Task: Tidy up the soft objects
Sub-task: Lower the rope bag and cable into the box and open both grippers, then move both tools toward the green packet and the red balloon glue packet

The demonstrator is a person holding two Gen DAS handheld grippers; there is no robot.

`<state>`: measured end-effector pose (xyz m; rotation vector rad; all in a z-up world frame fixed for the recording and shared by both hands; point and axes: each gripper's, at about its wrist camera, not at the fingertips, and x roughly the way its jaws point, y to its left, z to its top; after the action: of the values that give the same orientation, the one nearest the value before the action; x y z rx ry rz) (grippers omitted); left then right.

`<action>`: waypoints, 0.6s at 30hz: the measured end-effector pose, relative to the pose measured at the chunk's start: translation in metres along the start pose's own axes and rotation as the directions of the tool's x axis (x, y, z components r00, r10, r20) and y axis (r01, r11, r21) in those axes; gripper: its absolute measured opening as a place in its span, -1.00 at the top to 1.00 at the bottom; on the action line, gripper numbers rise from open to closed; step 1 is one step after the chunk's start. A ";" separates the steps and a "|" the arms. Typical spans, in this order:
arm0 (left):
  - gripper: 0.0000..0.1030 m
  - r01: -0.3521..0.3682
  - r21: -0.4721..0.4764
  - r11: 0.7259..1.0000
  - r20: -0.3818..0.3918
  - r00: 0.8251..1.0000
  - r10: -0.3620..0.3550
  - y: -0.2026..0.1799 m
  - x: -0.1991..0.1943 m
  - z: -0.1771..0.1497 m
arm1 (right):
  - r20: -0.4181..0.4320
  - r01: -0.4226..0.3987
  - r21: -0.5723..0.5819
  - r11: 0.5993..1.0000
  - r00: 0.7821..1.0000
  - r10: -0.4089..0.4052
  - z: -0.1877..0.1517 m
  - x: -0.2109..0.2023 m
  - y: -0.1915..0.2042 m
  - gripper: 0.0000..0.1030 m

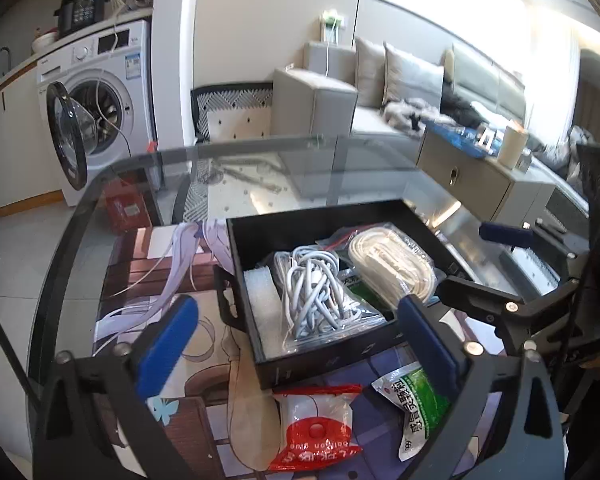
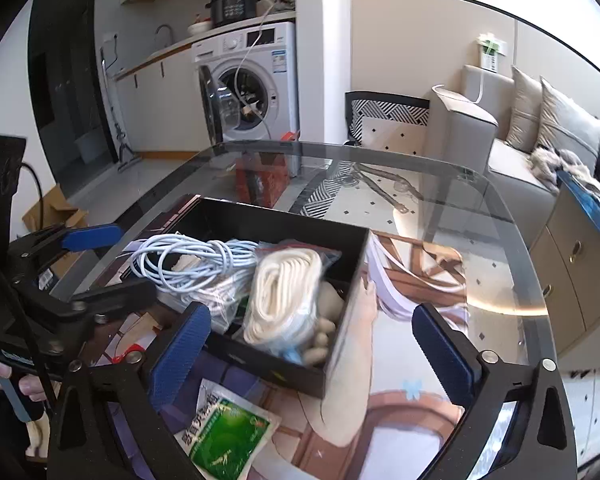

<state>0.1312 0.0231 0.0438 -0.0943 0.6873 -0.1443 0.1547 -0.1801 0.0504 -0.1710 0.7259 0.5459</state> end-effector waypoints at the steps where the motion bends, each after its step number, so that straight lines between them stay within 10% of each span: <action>1: -0.98 0.006 -0.006 1.000 0.003 1.000 -0.006 0.002 -0.002 -0.001 | 0.001 -0.001 0.010 1.000 1.000 0.001 -0.003 -0.002 -0.002 -0.99; 18: -1.00 -0.097 -0.017 0.995 0.016 0.995 0.097 0.014 -0.018 -0.036 | -0.064 -0.055 0.020 0.998 0.996 0.056 -0.050 -0.006 0.010 -0.99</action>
<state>0.0961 0.0387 0.0249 -0.0778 0.6746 -0.0446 0.1162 -0.1908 0.0178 -0.1519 0.8002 0.5884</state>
